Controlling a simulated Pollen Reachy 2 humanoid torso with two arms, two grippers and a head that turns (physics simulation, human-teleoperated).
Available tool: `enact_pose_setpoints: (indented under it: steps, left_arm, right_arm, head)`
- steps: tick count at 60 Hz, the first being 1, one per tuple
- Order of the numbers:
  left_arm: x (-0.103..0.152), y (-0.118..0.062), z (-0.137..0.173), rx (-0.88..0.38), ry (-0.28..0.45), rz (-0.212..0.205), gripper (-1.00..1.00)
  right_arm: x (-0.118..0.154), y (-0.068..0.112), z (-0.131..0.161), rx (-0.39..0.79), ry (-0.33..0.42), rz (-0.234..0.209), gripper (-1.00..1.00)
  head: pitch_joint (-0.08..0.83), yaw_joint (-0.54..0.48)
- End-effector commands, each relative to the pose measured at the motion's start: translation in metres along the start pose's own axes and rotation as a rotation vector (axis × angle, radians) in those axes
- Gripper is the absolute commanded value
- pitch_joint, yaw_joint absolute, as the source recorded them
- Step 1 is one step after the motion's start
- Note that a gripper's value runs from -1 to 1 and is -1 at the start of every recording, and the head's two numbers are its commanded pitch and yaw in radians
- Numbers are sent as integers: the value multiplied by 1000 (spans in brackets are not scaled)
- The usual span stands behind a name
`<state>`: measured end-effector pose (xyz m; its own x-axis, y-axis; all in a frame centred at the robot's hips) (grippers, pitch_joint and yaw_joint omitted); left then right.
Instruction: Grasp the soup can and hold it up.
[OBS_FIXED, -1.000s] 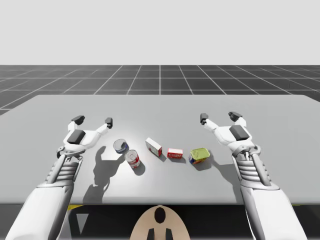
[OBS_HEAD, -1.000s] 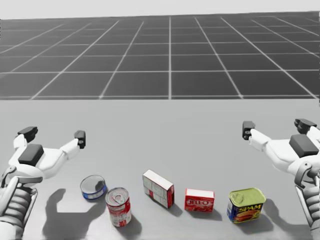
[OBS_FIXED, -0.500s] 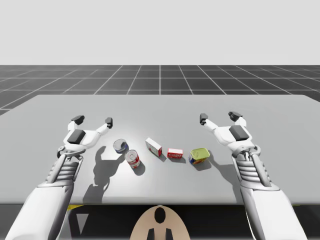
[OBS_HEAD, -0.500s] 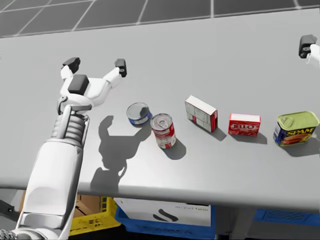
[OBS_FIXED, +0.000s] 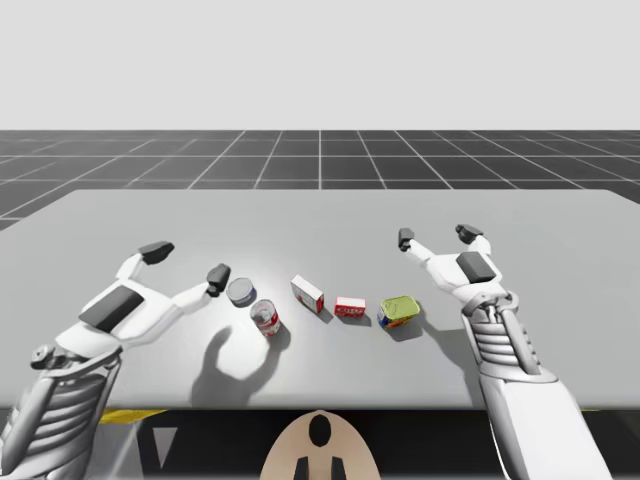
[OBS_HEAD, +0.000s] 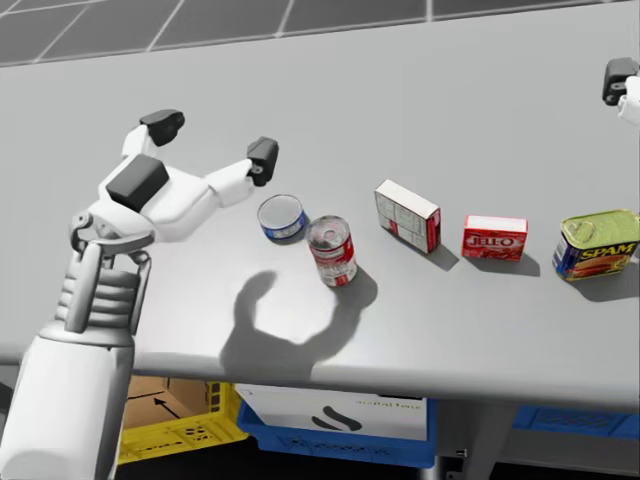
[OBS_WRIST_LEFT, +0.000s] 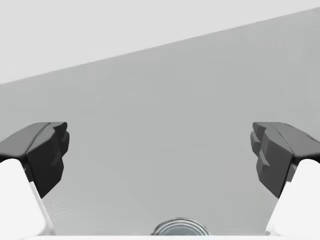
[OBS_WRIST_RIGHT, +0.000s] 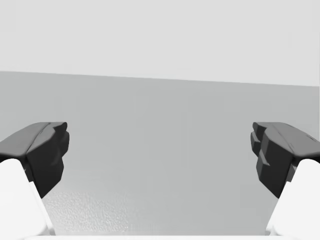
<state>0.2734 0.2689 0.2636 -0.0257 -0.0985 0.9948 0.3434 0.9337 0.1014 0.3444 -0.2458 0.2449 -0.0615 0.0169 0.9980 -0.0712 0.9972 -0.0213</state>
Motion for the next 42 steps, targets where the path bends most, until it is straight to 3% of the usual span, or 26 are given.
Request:
enact_pose_setpoints:
  steps: [1, 9, 17, 22, 29, 42]
  left_arm:
    - [12, -13, 46, -196, 47, -19, -1000]
    - [-3, -23, 69, -294, 83, -48, -1000]
    - [-41, -36, 73, -389, 147, 44, -1000]
    - [-60, -43, 71, -399, 181, 78, -1000]
    - [-74, -49, 62, -399, 211, 74, -1000]
    - [-88, -62, 27, -355, 259, 139, -1000]
  right_arm:
    - [0, 0, -1, 1, 0, 2, -1000]
    - [0, 0, -2, 4, -2, 5, -1000]
    - [2, -2, -1, 1, -8, 0, -1000]
    - [4, -3, -1, -1, -13, -5, -1000]
    - [4, -3, 0, -1, -14, -5, -1000]
    - [4, -4, 0, -1, -16, -4, -1000]
  head:
    - [723, 230]
    - [724, 228]
    - [721, 227]
    - [724, 226]
    - [724, 230]
    - [726, 226]
